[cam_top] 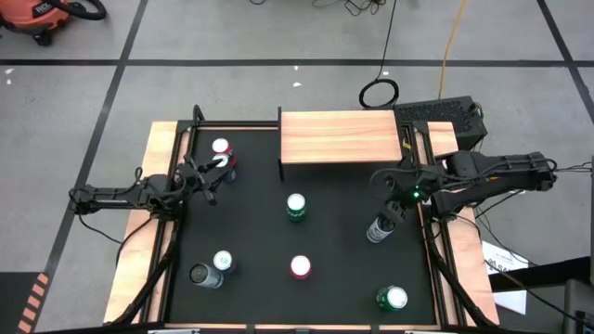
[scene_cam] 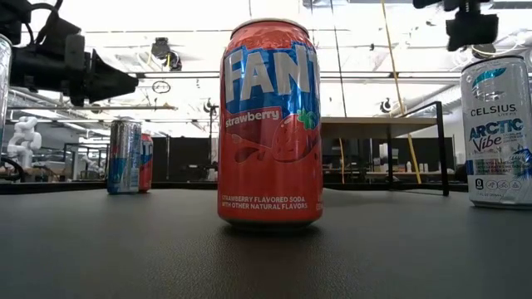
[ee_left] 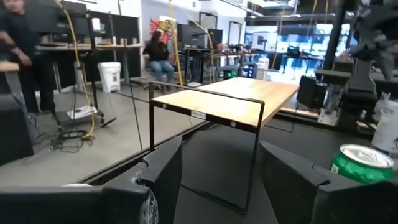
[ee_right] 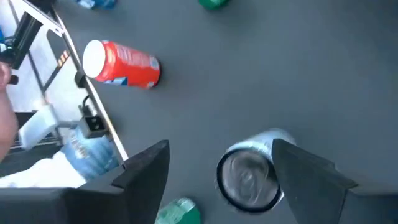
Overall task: Place canned beverage on shelf
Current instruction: Put the right white soda can on the shelf
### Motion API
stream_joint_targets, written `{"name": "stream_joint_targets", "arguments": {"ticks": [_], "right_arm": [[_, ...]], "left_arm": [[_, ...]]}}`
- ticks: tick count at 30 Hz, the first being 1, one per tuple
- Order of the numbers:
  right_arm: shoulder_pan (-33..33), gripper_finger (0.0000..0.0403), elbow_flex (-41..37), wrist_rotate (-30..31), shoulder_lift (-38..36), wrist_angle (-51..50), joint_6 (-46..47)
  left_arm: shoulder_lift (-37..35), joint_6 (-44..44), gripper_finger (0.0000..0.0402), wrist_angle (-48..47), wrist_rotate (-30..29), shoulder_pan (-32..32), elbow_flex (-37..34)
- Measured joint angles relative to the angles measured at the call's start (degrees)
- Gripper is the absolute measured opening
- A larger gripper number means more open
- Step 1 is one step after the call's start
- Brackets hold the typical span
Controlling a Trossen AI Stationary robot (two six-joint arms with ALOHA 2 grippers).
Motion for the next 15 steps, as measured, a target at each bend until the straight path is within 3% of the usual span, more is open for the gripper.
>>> {"name": "stream_joint_targets", "arguments": {"ticks": [3, 10, 15], "right_arm": [[1.7, 0.0269, 1.8, 1.0, 0.9, -5.3, 3.0], [6.8, 0.0269, 9.4, 14.7, 6.0, -18.4, 4.0], [9.5, 0.0269, 9.7, 14.3, 10.1, -19.2, 2.6]], "left_arm": [[0.0, -1.4, 0.0207, 0.1, -0.2, 0.0, 0.0], [0.0, -1.4, 0.0210, 0.1, -0.5, 0.0, 0.0], [0.0, -1.3, 0.0237, -0.2, 1.6, 0.0, 0.0]]}}
